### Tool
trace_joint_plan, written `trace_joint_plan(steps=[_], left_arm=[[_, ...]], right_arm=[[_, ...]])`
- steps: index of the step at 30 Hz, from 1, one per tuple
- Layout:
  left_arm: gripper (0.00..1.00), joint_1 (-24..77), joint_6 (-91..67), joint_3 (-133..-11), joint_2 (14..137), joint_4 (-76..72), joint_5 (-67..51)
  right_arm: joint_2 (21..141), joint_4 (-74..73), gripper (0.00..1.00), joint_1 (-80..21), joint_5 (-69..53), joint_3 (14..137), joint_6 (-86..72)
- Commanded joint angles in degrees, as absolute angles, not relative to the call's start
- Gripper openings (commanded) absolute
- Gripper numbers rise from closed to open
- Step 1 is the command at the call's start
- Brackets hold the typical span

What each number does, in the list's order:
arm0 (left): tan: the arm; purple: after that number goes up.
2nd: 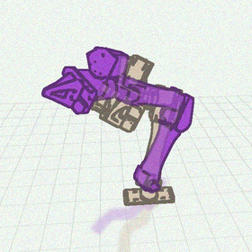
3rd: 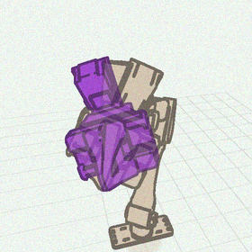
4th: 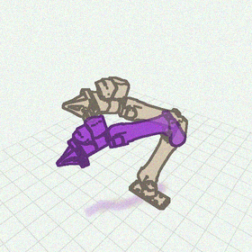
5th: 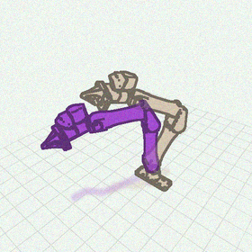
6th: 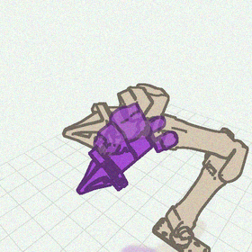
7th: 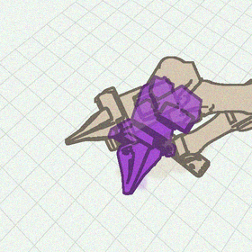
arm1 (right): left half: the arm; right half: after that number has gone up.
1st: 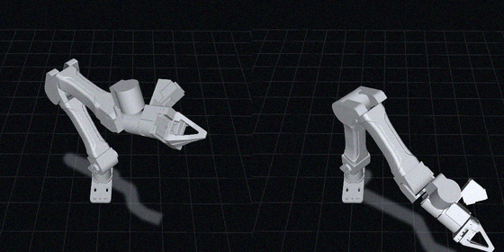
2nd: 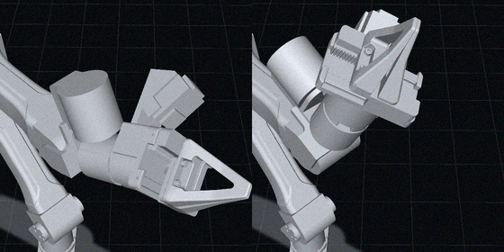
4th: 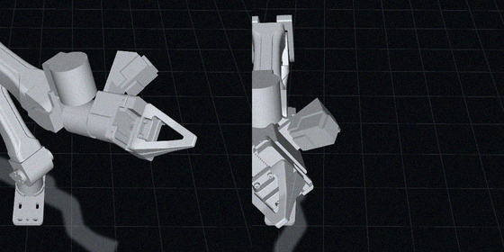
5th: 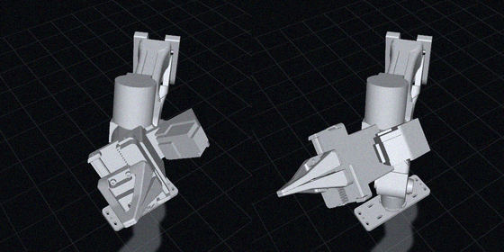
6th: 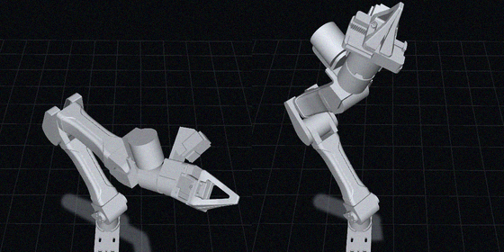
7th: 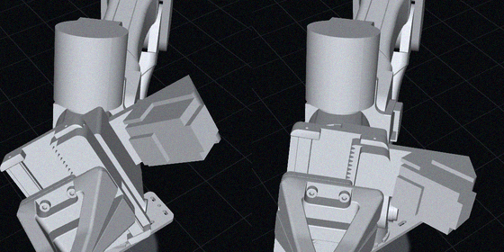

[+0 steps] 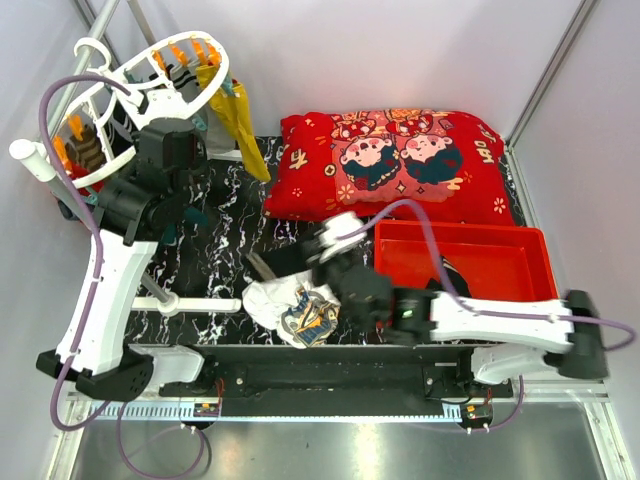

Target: Remove the socks clipped to the hanger

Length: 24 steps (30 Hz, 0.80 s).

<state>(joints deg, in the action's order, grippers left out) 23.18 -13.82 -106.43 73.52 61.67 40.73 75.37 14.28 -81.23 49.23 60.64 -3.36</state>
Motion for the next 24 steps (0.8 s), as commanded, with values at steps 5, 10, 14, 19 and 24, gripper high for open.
trace_joint_plan(steps=[5,10,14,19,24], left_arm=[[0.62,23.2,-11.43,-103.27,68.82,49.93,27.08],[0.7,23.2,-10.2,-102.83,67.68,47.73,20.84],[0.79,23.2,-10.63,-101.17,65.48,46.41,17.5],[0.93,23.2,-10.9,-100.55,63.2,46.14,11.7],[0.99,23.2,-12.13,-99.14,61.0,46.14,9.23]], right_arm=[[56.0,-19.75,0.0,-65.68,48.79,54.77,-26.01],[53.96,-28.29,0.0,-55.92,42.37,48.97,-32.77],[56.06,-29.09,0.1,-49.76,38.86,44.13,-36.9],[61.78,-28.65,0.55,-44.91,38.32,43.24,-39.2],[65.39,-25.32,0.58,-44.82,35.44,48.5,-34.9]])
